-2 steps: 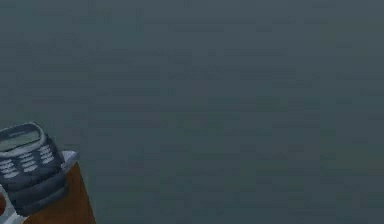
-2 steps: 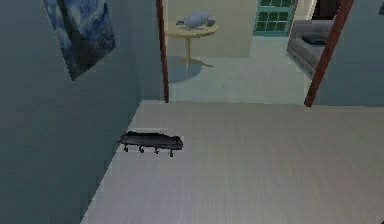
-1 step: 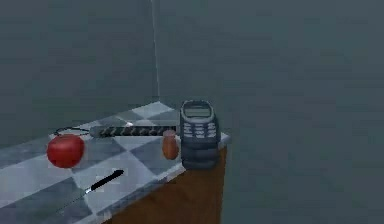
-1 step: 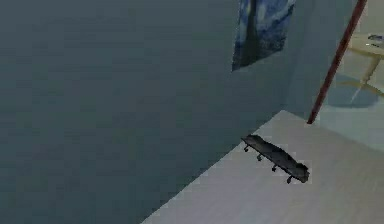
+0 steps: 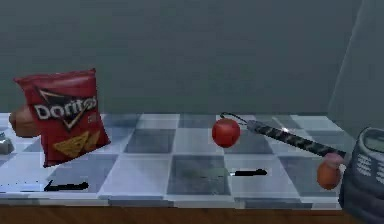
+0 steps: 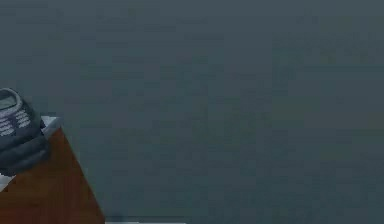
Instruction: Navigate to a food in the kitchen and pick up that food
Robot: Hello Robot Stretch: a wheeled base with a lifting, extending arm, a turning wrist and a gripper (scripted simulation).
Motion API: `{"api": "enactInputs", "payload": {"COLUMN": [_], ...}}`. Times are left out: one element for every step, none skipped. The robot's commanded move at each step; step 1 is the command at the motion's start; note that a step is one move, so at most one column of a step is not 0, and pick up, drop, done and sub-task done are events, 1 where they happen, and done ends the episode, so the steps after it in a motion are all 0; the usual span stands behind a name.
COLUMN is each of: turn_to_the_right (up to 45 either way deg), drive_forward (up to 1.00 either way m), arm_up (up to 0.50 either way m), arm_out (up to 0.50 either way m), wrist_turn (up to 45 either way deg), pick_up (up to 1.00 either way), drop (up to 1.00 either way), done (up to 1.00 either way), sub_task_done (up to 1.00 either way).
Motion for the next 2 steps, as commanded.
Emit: {"api": "enactInputs", "payload": {"turn_to_the_right": [-45.0,-30.0], "drive_forward": [0.00,0.00], "arm_up": [0.00,0.00], "arm_out": [0.00,0.00], "wrist_turn": [0.0,0.0], "pick_up": [0.00,0.00], "drop": [0.00,0.00], "done": [0.00,0.00], "sub_task_done": [0.00,0.00]}}
